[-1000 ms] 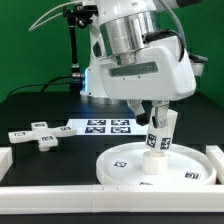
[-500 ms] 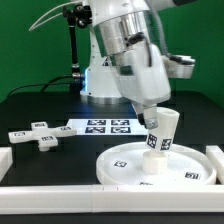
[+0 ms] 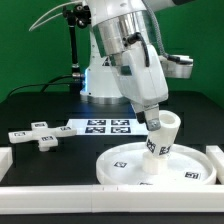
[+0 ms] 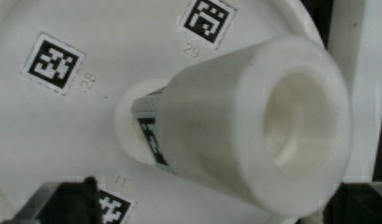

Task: Assemble round table

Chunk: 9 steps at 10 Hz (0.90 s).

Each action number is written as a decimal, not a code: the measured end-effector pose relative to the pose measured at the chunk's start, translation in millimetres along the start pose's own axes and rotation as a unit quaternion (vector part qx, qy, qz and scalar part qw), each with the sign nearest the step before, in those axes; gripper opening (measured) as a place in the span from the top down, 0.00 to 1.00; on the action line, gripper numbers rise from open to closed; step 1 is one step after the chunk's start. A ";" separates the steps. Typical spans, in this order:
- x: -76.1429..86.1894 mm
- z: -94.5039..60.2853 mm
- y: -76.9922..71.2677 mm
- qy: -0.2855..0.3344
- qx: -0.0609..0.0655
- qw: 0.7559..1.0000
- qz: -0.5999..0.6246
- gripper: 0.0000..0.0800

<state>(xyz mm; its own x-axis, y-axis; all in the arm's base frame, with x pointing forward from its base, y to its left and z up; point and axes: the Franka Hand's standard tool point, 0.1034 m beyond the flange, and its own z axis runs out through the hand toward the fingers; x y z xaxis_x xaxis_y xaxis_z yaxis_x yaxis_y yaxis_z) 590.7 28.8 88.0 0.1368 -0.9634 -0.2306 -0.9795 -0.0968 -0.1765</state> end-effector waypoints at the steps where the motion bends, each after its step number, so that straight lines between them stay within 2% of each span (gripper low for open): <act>1: 0.5 -0.1 0.1 0.000 0.000 1.000 -0.010 0.20; 5: 0.7 0.1 0.3 0.000 0.000 0.989 -0.146 0.19; 6: 0.7 0.0 0.0 0.001 -0.001 0.981 -0.194 0.19; 7: -1.0 -1.6 -4.6 0.004 -0.005 0.968 -0.249 0.19; 9: -2.1 -6.5 -16.2 0.007 -0.003 0.935 -0.354 0.19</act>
Offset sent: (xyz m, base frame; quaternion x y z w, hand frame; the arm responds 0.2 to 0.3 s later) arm 0.0000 0.0000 0.0000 0.0000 0.0000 -0.1938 0.9810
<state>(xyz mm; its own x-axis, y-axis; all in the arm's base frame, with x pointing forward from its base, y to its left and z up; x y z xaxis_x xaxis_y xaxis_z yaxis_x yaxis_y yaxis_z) 605.3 30.8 97.6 0.7502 -0.6596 -0.0461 -0.6444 -0.7137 -0.2746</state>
